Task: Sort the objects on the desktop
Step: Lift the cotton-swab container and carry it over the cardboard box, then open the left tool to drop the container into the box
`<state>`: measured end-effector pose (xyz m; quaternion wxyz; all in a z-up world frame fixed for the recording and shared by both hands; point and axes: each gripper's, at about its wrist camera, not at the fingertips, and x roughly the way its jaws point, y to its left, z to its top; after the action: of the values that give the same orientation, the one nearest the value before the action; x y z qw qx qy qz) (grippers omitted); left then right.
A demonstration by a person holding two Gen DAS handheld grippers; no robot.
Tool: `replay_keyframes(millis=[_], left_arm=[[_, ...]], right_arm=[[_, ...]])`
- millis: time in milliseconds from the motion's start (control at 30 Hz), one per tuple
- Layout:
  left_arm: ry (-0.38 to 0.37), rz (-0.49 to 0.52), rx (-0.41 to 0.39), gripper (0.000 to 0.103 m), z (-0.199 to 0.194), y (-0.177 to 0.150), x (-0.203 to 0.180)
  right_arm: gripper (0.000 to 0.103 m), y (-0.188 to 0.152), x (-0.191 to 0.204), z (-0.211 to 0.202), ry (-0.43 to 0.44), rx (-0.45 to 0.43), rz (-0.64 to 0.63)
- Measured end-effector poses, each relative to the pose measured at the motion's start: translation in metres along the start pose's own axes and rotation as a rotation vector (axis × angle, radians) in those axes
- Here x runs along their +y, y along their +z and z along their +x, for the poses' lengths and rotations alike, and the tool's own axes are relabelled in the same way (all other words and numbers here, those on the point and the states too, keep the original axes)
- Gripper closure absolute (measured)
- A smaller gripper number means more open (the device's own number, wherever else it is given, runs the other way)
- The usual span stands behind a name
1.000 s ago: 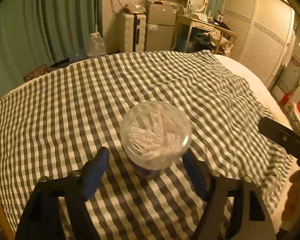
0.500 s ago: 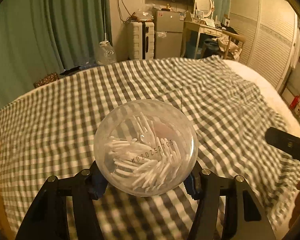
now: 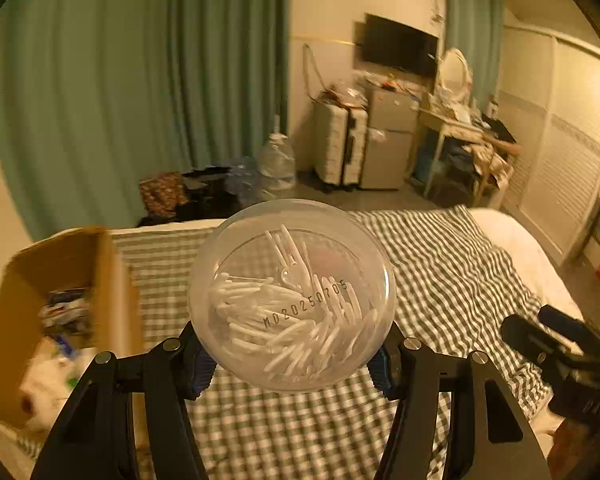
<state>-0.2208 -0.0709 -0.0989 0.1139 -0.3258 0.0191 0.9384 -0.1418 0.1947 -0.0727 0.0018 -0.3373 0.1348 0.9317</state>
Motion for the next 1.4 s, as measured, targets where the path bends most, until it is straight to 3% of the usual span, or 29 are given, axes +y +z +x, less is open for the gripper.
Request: replay_keyframes(millis=[233, 433, 567, 667, 733, 800, 867, 1167, 1400], left_arm=[[0.116, -0.095, -0.022, 0.041, -0.046, -0.007, 0.094], [0.229, -0.155, 0.026, 0.041, -0.042, -0.037, 0.166], [0.262, -0.209, 0.056, 0.041, -0.027, -0.055, 0.201], [0.252, -0.216, 0.081, 0.039, -0.017, -0.067, 0.210], [0.244, -0.213, 0.071, 0.029, -0.013, -0.073, 0.213], [0.259, -0.217, 0.048, 0.007, -0.014, -0.078, 0.217], [0.275, -0.226, 0.025, 0.000, -0.016, -0.080, 0.218], [0.370, -0.071, -0.020, 0.000, -0.034, -0.069, 0.195], [0.330, -0.087, -0.064, 0.000, -0.052, -0.061, 0.184]], right_arm=[[0.000, -0.007, 0.102, -0.017, 0.089, -0.022, -0.103], [0.000, -0.027, 0.177, -0.006, 0.125, 0.001, -0.218], [0.000, -0.042, 0.207, 0.008, 0.122, 0.021, -0.279], [0.000, -0.053, 0.220, 0.016, 0.110, 0.028, -0.311], [0.000, -0.054, 0.224, 0.025, 0.093, 0.044, -0.315], [0.000, -0.055, 0.229, 0.031, 0.078, 0.061, -0.313], [0.000, -0.056, 0.235, 0.034, 0.070, 0.062, -0.318], [0.000, -0.054, 0.234, 0.026, 0.024, 0.042, -0.311], [0.000, -0.040, 0.215, 0.021, -0.030, 0.029, -0.223]])
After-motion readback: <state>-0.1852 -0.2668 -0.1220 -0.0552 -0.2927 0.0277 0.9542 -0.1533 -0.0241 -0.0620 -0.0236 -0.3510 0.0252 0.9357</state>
